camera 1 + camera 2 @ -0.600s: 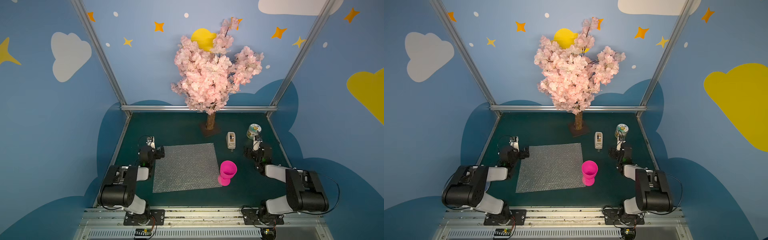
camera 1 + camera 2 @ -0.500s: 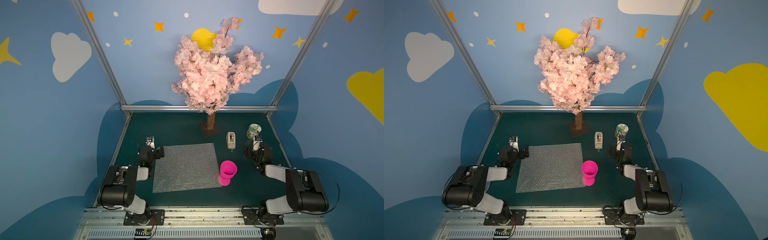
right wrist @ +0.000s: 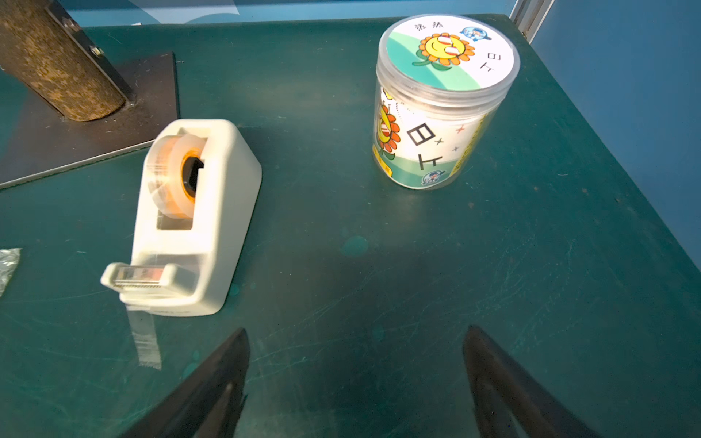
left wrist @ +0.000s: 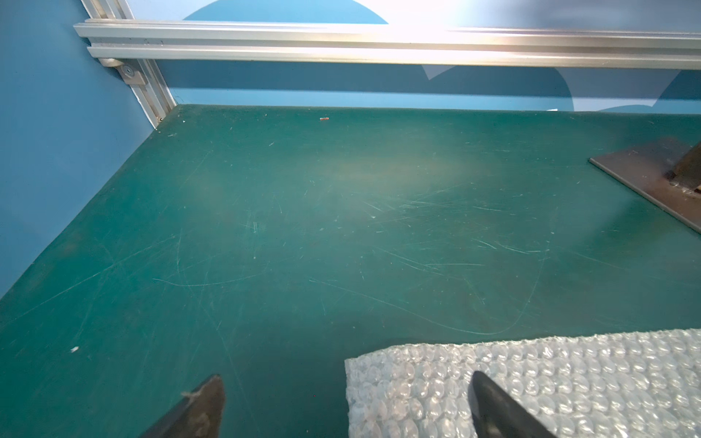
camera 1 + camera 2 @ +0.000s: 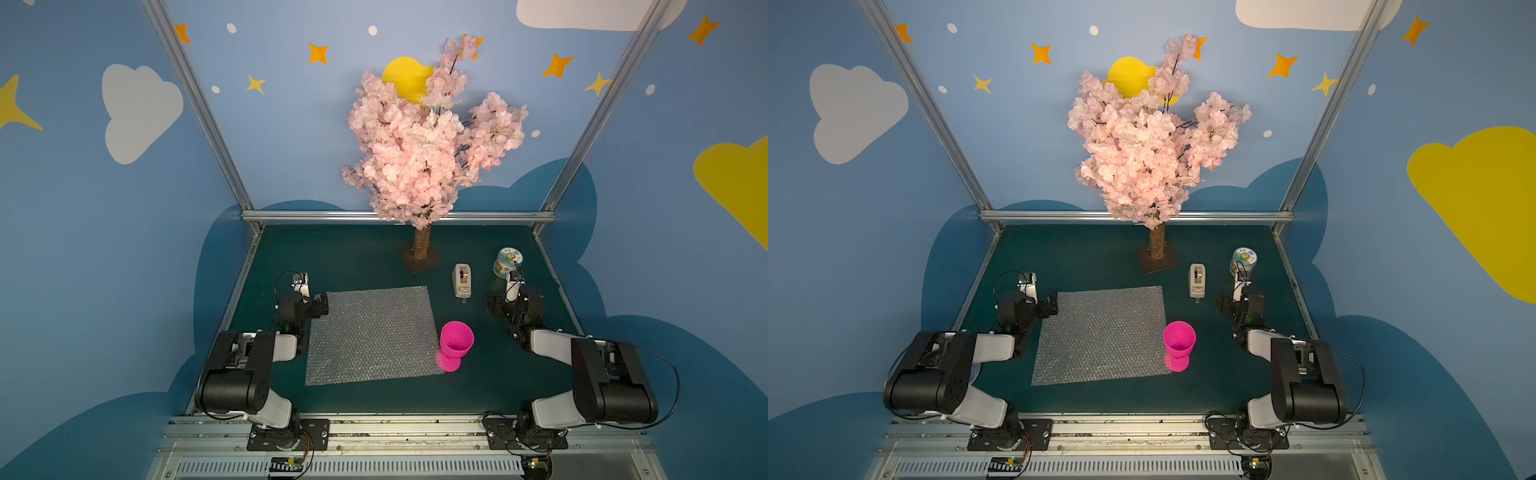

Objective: Wrap wine glasses in bubble wrap
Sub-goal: Pick up the wine glass at the center of the board.

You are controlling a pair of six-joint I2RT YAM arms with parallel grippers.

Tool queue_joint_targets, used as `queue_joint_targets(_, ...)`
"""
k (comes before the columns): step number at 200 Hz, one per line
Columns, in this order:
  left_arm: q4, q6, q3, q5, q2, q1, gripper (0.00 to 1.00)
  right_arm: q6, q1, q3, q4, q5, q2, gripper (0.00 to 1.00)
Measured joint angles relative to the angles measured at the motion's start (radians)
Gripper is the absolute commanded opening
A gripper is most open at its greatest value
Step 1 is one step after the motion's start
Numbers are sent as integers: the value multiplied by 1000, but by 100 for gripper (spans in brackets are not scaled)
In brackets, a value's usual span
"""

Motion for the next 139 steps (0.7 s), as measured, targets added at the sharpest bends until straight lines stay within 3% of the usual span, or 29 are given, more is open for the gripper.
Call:
queue_joint_targets(44, -10, -10, 3, 5, -1, 13, 100, 3, 0, 0, 3, 8, 0, 83)
queue_joint_targets(59, -95, -30, 41, -29, -19, 23, 100, 20, 0, 16, -31, 34, -18, 80)
queue_joint_targets(75, -265, -68, 145, -93, -63, 27, 100, 45, 0, 119, -217, 39, -68, 70)
queue_joint_targets(106, -607, -217, 443, -158, -92, 31, 100, 161, 15, 506, -622, -68, -137, 49)
queue_joint_targets(139, -990, -388, 672, -132, -65, -9, 99, 288, 150, 657, -945, -158, -207, 47)
